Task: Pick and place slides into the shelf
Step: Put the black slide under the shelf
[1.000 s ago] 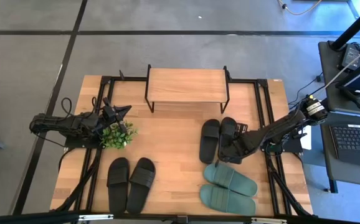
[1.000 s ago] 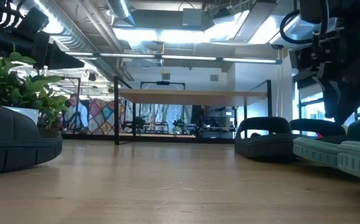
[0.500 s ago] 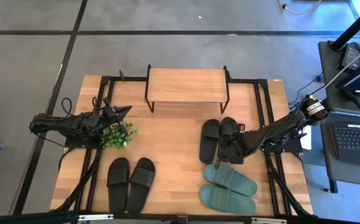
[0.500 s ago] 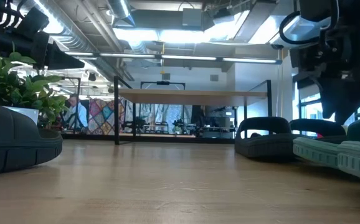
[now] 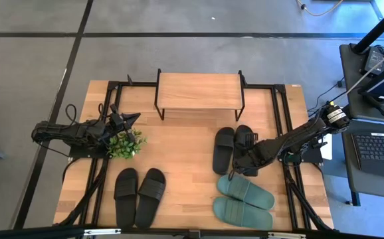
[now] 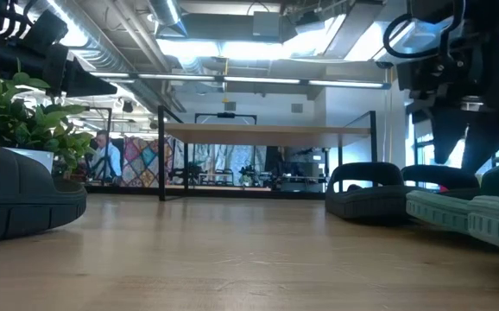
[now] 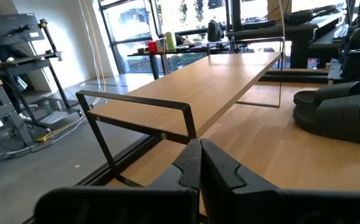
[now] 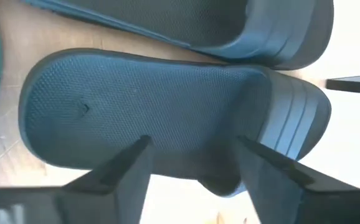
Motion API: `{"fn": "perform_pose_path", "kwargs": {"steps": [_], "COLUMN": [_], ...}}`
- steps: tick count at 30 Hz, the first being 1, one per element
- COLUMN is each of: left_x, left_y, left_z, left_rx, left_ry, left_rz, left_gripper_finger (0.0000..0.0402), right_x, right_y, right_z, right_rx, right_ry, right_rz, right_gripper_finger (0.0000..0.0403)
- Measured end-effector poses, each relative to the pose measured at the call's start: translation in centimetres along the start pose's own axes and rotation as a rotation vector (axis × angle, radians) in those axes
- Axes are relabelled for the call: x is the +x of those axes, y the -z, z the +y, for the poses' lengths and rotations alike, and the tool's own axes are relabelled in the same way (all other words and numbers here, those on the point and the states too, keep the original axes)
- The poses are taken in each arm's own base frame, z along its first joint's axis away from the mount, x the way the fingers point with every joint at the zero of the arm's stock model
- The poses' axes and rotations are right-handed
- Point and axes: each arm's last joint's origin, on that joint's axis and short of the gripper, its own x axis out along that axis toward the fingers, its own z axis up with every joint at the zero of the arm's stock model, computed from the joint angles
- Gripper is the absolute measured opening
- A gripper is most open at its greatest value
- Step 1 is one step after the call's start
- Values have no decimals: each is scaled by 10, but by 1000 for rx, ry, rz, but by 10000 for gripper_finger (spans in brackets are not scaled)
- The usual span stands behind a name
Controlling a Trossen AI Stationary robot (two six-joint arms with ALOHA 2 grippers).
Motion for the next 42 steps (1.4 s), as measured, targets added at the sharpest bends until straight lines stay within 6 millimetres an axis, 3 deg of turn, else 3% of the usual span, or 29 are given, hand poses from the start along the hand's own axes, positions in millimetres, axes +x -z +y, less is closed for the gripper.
{"fn": "perform_pose_path", "kwargs": {"steps": [5, 9, 17, 27, 32, 42], "left_x": [0, 0, 0, 0, 0, 0], "left_y": [0, 1, 1, 2, 2, 2], "left_z": [0, 0, 0, 0, 0, 0], "left_rx": [0, 7, 8, 0, -1, -1], "left_ry": [0, 0, 0, 2, 1, 1], "left_rz": [0, 8, 9, 19, 19, 19], "left_gripper_finger": [0, 0, 0, 0, 0, 0], "right_x": [0, 0, 0, -1, 0, 0], "right_y": [0, 0, -1, -9, -4, 0], "right_z": [1, 3, 5, 6, 2, -4], "right_rx": [73, 111, 116, 295, 273, 63], "right_ry": [-27, -97, -135, -95, -22, 122], "right_rz": [11, 33, 37, -67, -35, -48], "right_gripper_finger": [292, 305, 306, 306, 291, 264]}}
